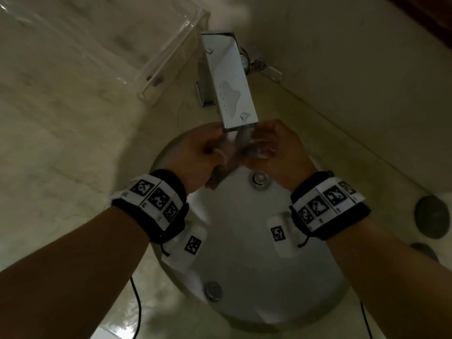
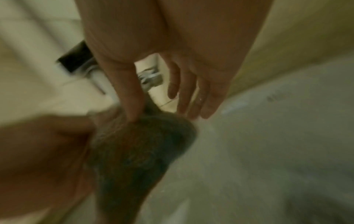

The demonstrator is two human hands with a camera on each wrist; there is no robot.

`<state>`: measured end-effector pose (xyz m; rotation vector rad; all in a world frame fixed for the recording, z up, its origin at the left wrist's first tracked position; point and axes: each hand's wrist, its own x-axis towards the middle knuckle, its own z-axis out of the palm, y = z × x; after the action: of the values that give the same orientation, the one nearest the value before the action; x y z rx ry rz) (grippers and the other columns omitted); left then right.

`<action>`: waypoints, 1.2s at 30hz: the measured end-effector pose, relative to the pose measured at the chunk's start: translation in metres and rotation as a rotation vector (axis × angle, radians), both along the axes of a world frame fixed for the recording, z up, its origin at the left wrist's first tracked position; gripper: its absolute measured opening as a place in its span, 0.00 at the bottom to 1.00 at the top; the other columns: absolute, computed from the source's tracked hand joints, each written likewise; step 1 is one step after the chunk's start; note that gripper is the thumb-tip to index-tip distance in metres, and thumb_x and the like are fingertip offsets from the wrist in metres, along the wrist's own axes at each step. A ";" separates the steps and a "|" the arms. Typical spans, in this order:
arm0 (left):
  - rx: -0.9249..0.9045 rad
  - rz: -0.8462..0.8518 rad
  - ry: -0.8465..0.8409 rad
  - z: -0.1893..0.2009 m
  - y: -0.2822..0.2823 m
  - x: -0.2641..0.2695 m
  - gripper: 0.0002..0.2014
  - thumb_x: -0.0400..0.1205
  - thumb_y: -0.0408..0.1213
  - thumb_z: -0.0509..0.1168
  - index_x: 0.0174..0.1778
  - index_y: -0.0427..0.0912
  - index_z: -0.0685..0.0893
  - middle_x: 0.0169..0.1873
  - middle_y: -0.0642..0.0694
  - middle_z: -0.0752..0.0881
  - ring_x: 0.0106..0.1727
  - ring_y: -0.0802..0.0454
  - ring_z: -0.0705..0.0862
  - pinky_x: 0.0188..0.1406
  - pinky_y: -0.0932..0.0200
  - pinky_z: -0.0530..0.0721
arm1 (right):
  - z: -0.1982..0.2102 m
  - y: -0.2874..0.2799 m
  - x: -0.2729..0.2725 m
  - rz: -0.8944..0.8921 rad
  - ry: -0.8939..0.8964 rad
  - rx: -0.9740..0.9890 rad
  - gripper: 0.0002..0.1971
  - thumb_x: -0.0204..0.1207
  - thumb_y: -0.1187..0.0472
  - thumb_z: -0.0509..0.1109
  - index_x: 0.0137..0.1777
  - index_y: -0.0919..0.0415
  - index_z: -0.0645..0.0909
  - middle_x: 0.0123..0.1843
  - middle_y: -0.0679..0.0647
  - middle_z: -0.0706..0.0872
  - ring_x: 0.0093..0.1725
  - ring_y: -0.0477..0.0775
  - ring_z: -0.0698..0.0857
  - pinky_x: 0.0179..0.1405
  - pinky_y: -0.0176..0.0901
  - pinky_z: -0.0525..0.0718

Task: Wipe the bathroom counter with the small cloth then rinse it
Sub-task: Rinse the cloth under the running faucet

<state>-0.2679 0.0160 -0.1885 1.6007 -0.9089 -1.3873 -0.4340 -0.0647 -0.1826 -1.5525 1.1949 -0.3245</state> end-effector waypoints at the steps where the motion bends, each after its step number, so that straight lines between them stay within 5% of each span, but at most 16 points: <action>1: 0.001 -0.042 -0.049 0.001 -0.001 -0.001 0.08 0.81 0.38 0.65 0.51 0.51 0.89 0.41 0.42 0.90 0.37 0.38 0.84 0.37 0.45 0.86 | 0.001 0.000 0.003 0.052 0.007 -0.052 0.34 0.59 0.65 0.85 0.65 0.61 0.74 0.61 0.52 0.84 0.60 0.49 0.84 0.60 0.49 0.84; 4: 0.031 -0.068 -0.093 0.005 -0.004 0.000 0.10 0.82 0.43 0.68 0.58 0.47 0.88 0.49 0.46 0.92 0.50 0.45 0.90 0.55 0.41 0.87 | 0.008 0.001 0.013 0.174 -0.014 -0.110 0.36 0.60 0.58 0.83 0.69 0.57 0.74 0.62 0.53 0.86 0.61 0.48 0.85 0.61 0.50 0.85; 7: 0.019 -0.088 -0.126 0.008 -0.004 0.003 0.23 0.75 0.52 0.75 0.65 0.55 0.80 0.54 0.56 0.90 0.53 0.57 0.90 0.56 0.47 0.88 | 0.010 -0.001 0.015 0.158 0.004 -0.093 0.20 0.62 0.57 0.82 0.54 0.49 0.84 0.51 0.51 0.90 0.52 0.52 0.89 0.55 0.56 0.88; 9: 0.028 -0.031 -0.068 0.004 -0.002 0.006 0.31 0.72 0.39 0.79 0.69 0.47 0.75 0.57 0.52 0.87 0.46 0.64 0.90 0.46 0.50 0.91 | 0.010 -0.002 0.012 0.127 -0.026 -0.059 0.16 0.69 0.66 0.79 0.47 0.43 0.83 0.45 0.47 0.90 0.47 0.52 0.91 0.51 0.52 0.89; 11: 0.058 -0.005 -0.054 0.002 -0.001 0.006 0.33 0.70 0.30 0.80 0.71 0.45 0.76 0.59 0.49 0.86 0.42 0.66 0.88 0.42 0.56 0.92 | 0.010 -0.002 0.011 0.064 -0.085 0.023 0.15 0.72 0.71 0.74 0.47 0.48 0.84 0.44 0.48 0.90 0.44 0.49 0.91 0.46 0.45 0.90; 15: 0.156 -0.006 -0.214 -0.003 0.001 0.000 0.38 0.67 0.58 0.78 0.74 0.57 0.75 0.60 0.58 0.88 0.57 0.60 0.87 0.62 0.55 0.84 | 0.010 0.001 0.009 -0.051 -0.108 0.091 0.10 0.75 0.70 0.71 0.45 0.52 0.81 0.48 0.53 0.88 0.51 0.51 0.89 0.52 0.51 0.89; 18: 0.334 0.066 -0.217 -0.003 -0.002 -0.007 0.33 0.75 0.62 0.69 0.72 0.48 0.78 0.64 0.51 0.86 0.61 0.52 0.85 0.62 0.52 0.82 | 0.012 0.006 0.007 -0.156 -0.191 0.142 0.11 0.77 0.72 0.68 0.45 0.54 0.79 0.49 0.55 0.86 0.52 0.55 0.88 0.54 0.57 0.88; 21: 0.517 0.126 0.100 0.001 -0.002 -0.014 0.28 0.78 0.64 0.62 0.54 0.40 0.86 0.53 0.40 0.90 0.57 0.42 0.88 0.64 0.45 0.85 | 0.011 0.011 0.003 -0.247 -0.357 0.227 0.11 0.76 0.74 0.67 0.47 0.57 0.79 0.49 0.56 0.86 0.51 0.55 0.88 0.53 0.57 0.88; 25: 0.445 0.183 0.441 0.003 0.001 -0.018 0.19 0.86 0.52 0.58 0.60 0.41 0.84 0.57 0.36 0.90 0.58 0.39 0.89 0.60 0.42 0.87 | 0.007 0.023 -0.004 -0.229 -0.336 0.223 0.18 0.63 0.73 0.72 0.47 0.53 0.74 0.48 0.61 0.85 0.46 0.62 0.85 0.47 0.56 0.82; 30: 0.257 0.317 0.414 0.006 -0.003 -0.011 0.19 0.83 0.30 0.65 0.70 0.45 0.81 0.61 0.41 0.89 0.61 0.41 0.88 0.59 0.39 0.87 | 0.006 0.029 -0.013 -0.160 -0.160 0.238 0.31 0.65 0.81 0.75 0.60 0.52 0.71 0.46 0.56 0.87 0.45 0.50 0.89 0.44 0.44 0.86; 33: 0.178 0.290 0.315 0.004 -0.002 -0.006 0.18 0.83 0.29 0.66 0.68 0.48 0.82 0.60 0.44 0.89 0.62 0.44 0.87 0.65 0.38 0.83 | 0.004 0.025 -0.014 -0.145 -0.076 0.311 0.35 0.67 0.71 0.78 0.72 0.57 0.68 0.48 0.54 0.88 0.49 0.49 0.88 0.53 0.45 0.86; 36: 0.133 0.160 0.155 0.005 0.001 -0.002 0.16 0.81 0.35 0.68 0.63 0.55 0.85 0.54 0.51 0.91 0.56 0.50 0.90 0.60 0.41 0.87 | 0.002 0.020 -0.009 -0.108 0.127 0.157 0.38 0.59 0.48 0.82 0.69 0.55 0.72 0.55 0.53 0.86 0.55 0.52 0.86 0.58 0.55 0.86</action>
<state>-0.2702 0.0165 -0.1833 1.6012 -0.5950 -1.4600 -0.4429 -0.0451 -0.1808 -1.3925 1.3732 -0.1993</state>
